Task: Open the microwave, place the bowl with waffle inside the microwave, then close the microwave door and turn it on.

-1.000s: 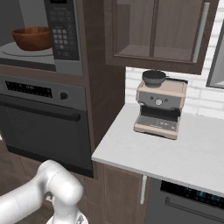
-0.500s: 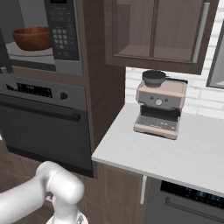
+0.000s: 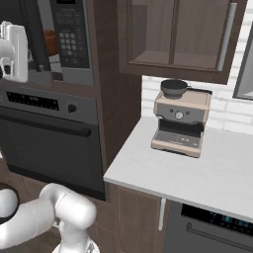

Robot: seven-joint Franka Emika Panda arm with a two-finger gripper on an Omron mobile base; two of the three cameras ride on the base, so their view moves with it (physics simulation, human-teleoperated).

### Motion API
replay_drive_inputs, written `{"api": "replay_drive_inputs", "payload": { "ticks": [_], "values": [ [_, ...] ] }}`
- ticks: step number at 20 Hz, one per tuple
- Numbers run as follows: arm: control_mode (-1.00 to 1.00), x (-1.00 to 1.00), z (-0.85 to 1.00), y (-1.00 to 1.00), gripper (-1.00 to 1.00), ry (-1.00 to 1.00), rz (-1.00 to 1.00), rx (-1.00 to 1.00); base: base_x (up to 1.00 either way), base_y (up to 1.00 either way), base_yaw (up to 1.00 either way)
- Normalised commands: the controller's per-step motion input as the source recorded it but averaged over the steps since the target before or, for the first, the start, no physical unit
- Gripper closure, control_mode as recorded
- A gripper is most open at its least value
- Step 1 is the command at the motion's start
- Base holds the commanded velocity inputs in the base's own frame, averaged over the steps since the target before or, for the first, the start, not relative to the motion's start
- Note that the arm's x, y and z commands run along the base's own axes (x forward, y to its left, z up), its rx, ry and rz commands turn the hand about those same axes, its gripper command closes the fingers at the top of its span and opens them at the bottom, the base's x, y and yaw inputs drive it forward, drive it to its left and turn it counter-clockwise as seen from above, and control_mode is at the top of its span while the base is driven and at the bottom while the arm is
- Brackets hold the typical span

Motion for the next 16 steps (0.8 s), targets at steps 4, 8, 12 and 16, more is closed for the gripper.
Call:
{"api": "replay_drive_inputs", "payload": {
  "ticks": [4,8,12,16],
  "values": [
    [-1.0,1.0,-0.01,-0.62,1.0,0.07,0.25,0.13,0.0,0.0,0.0],
    [-1.0,1.0,0.0,-0.42,1.0,0.08,0.22,0.07,0.0,0.0,0.0],
    [-1.0,1.0,-0.03,-0.26,1.0,0.13,0.2,0.0,0.0,0.0,0.0],
    [-1.0,0.8,-0.15,-0.19,1.0,0.15,0.21,0.0,0.0,0.0,0.0]
  ]
}}
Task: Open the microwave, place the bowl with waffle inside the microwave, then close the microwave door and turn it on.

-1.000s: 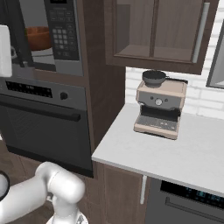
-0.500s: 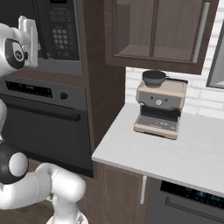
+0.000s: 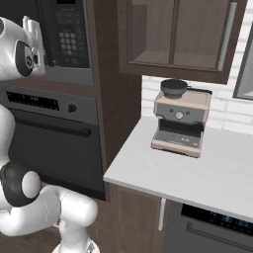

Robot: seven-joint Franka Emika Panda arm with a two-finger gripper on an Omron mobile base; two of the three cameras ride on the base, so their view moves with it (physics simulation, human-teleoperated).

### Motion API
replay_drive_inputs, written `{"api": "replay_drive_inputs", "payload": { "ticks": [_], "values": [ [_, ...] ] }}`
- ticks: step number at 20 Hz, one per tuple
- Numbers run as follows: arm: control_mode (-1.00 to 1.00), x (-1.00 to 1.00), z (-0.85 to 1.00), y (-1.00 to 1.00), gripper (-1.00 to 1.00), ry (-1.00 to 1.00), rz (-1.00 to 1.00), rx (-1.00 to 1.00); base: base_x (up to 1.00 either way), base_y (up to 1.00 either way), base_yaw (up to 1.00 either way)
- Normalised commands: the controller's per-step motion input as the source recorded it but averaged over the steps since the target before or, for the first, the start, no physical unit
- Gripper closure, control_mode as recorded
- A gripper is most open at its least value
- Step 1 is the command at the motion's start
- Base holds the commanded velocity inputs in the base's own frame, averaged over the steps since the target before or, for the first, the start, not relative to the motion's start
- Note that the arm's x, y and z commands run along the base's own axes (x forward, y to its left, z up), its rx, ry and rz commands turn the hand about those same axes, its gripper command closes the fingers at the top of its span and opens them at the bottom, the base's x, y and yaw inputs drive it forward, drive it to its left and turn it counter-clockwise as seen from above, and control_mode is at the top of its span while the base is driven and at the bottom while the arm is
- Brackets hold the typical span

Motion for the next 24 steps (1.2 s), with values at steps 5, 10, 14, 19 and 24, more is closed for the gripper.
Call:
{"api": "replay_drive_inputs", "payload": {
  "ticks": [5,10,14,19,24],
  "values": [
    [-1.0,0.1,-0.47,-0.06,1.0,0.03,0.23,0.0,0.0,0.0,0.0],
    [-1.0,-0.25,-0.53,-0.02,1.0,0.0,0.18,0.0,0.0,0.0,0.0],
    [-1.0,-0.93,-0.02,-0.3,1.0,-0.11,0.15,0.05,0.0,0.0,0.0],
    [-1.0,-1.0,0.42,-0.42,1.0,-0.15,0.08,0.02,0.0,0.0,0.0],
    [-1.0,-0.79,0.2,-0.77,1.0,-0.02,0.0,0.01,0.0,0.0,0.0]
  ]
}}
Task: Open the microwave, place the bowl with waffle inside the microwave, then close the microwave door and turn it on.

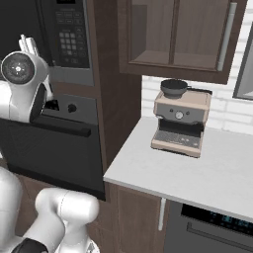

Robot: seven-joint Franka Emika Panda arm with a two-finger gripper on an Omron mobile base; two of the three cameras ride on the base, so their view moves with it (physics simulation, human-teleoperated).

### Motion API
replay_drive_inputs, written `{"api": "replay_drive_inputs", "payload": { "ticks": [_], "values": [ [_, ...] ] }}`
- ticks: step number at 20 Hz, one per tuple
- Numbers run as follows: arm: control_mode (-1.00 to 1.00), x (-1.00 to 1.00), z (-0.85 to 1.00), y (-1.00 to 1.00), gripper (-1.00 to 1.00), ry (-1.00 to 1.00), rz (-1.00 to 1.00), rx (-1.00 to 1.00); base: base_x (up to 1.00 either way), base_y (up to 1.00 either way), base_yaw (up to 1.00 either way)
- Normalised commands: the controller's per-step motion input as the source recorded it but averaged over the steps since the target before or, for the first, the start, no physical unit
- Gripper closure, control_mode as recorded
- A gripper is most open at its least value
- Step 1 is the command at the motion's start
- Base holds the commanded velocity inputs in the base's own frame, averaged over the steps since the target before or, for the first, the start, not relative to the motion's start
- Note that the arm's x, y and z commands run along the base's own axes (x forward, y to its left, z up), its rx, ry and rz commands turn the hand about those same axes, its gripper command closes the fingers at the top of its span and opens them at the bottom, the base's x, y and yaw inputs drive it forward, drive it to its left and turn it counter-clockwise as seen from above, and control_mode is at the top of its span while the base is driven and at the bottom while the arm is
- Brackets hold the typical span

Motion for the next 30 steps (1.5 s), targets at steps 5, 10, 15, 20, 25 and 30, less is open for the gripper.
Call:
{"api": "replay_drive_inputs", "payload": {
  "ticks": [5,10,15,20,25,30],
  "values": [
    [-1.0,-0.29,0.0,-0.83,1.0,0.02,-0.04,0.03,0.0,0.0,0.0],
    [-1.0,-0.03,0.0,-0.31,1.0,0.04,0.01,0.04,0.0,0.0,0.0],
    [-1.0,0.09,0.0,0.0,1.0,0.0,0.13,0.04,0.0,0.0,0.0],
    [-1.0,0.07,0.05,0.0,1.0,-0.02,0.08,0.05,0.0,0.0,0.0],
    [-1.0,0.17,0.17,0.06,1.0,-0.08,-0.03,0.0,0.0,0.0,0.0],
    [-1.0,0.3,0.0,0.08,1.0,-0.02,-0.06,0.0,0.0,0.0,0.0]
  ]
}}
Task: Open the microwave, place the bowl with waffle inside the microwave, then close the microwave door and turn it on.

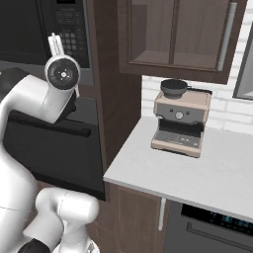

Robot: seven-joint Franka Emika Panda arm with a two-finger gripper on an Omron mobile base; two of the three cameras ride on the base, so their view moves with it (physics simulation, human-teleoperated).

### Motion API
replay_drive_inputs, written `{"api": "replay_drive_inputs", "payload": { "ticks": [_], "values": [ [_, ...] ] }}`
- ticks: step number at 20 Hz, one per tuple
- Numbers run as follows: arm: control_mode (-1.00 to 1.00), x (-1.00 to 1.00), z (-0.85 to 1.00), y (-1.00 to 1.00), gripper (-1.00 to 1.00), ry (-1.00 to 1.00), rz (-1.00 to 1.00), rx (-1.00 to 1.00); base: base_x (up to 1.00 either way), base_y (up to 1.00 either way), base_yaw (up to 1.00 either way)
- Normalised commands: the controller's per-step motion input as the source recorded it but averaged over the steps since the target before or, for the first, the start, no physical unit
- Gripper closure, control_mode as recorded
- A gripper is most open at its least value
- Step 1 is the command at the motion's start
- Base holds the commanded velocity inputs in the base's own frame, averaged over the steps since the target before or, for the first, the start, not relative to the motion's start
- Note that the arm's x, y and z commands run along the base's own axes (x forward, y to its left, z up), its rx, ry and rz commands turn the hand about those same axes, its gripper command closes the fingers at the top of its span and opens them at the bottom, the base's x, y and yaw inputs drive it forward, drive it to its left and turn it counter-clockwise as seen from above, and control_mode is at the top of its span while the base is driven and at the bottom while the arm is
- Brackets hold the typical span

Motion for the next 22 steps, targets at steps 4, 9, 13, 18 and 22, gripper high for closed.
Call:
{"api": "replay_drive_inputs", "payload": {
  "ticks": [4,9,13,18,22],
  "values": [
    [-1.0,0.41,0.0,0.0,1.0,0.0,0.0,0.0,0.0,0.0,0.0],
    [-1.0,0.41,0.0,0.01,1.0,0.0,0.0,0.0,0.0,0.0,0.0],
    [-1.0,0.39,-0.01,0.05,1.0,0.0,0.0,0.0,0.0,0.0,0.0],
    [-1.0,0.44,-0.08,0.07,1.0,0.0,0.0,0.0,0.0,0.0,0.0],
    [-1.0,0.47,-0.22,0.0,1.0,0.0,0.0,0.0,0.0,0.0,0.0]
  ]
}}
